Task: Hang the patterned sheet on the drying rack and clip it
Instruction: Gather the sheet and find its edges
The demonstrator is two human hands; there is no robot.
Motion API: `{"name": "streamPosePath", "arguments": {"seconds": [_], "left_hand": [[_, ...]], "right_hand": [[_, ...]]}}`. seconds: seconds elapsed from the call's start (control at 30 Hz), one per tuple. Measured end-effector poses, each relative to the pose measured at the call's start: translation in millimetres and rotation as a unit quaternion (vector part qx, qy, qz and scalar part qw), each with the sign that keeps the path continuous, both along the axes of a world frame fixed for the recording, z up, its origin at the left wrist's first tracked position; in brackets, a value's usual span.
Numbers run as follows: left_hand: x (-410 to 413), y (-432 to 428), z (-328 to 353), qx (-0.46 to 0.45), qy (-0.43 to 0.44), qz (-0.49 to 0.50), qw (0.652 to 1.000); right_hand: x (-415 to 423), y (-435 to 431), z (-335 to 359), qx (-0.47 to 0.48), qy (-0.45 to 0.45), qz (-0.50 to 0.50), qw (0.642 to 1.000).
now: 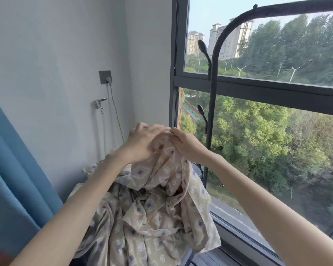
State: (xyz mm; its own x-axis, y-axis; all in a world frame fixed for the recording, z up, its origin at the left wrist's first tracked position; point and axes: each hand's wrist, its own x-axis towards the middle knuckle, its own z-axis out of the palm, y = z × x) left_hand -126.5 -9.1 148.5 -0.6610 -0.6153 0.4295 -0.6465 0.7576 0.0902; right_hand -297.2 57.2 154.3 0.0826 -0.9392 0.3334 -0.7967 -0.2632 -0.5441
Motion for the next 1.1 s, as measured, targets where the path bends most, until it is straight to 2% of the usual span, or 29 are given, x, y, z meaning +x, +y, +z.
{"name": "streamPosePath", "arguments": {"seconds": [0.03, 0.1, 0.17, 0.23, 0.3, 0.47, 0.57, 0.67, 0.73, 0.83, 0.93, 1.03, 1.1], "left_hand": [[-2, 3, -5, 0.031, -0.017, 0.006, 0.999], [-3, 5, -13, 0.038, 0.029, 0.008, 0.999], [0, 5, -21, 0.020, 0.072, 0.036, 0.997], [-1, 8, -27, 0.010, 0.069, 0.046, 0.996], [-3, 12, -34, -0.007, 0.086, 0.059, 0.995], [12, 8, -24, -0.011, 0.261, 0.130, 0.957], [15, 13, -11, -0.033, 0.302, 0.119, 0.945], [19, 10, -3, -0.006, 0.368, 0.160, 0.916], [25, 3, -7, 0.008, 0.364, 0.196, 0.910], [42, -9, -22, 0.037, 0.322, 0.250, 0.912], [61, -24, -33, 0.075, 0.299, 0.281, 0.909], [70, -33, -35, 0.076, 0.301, 0.291, 0.905], [68, -35, -36, 0.071, 0.278, 0.295, 0.911]], "right_hand": [[1, 2, -3, 0.008, -0.006, 0.000, 1.000], [1, 6, -9, 0.019, -0.003, -0.013, 1.000], [0, 11, -20, 0.022, 0.042, -0.044, 0.998], [3, 15, -34, 0.022, 0.114, -0.082, 0.990], [4, 15, -47, 0.020, 0.145, -0.104, 0.984], [-16, 7, -75, 0.039, 0.079, -0.180, 0.980], [-26, 9, -92, 0.074, 0.057, -0.204, 0.975], [-32, 13, -110, 0.134, 0.035, -0.232, 0.963], [-36, 13, -117, 0.156, 0.016, -0.256, 0.954], [-41, 7, -98, 0.107, -0.120, -0.296, 0.941], [-41, 2, -47, -0.025, -0.246, -0.304, 0.920], [-31, 3, -4, -0.164, -0.279, -0.266, 0.908], [-26, 4, 1, -0.153, -0.253, -0.234, 0.926]]}}
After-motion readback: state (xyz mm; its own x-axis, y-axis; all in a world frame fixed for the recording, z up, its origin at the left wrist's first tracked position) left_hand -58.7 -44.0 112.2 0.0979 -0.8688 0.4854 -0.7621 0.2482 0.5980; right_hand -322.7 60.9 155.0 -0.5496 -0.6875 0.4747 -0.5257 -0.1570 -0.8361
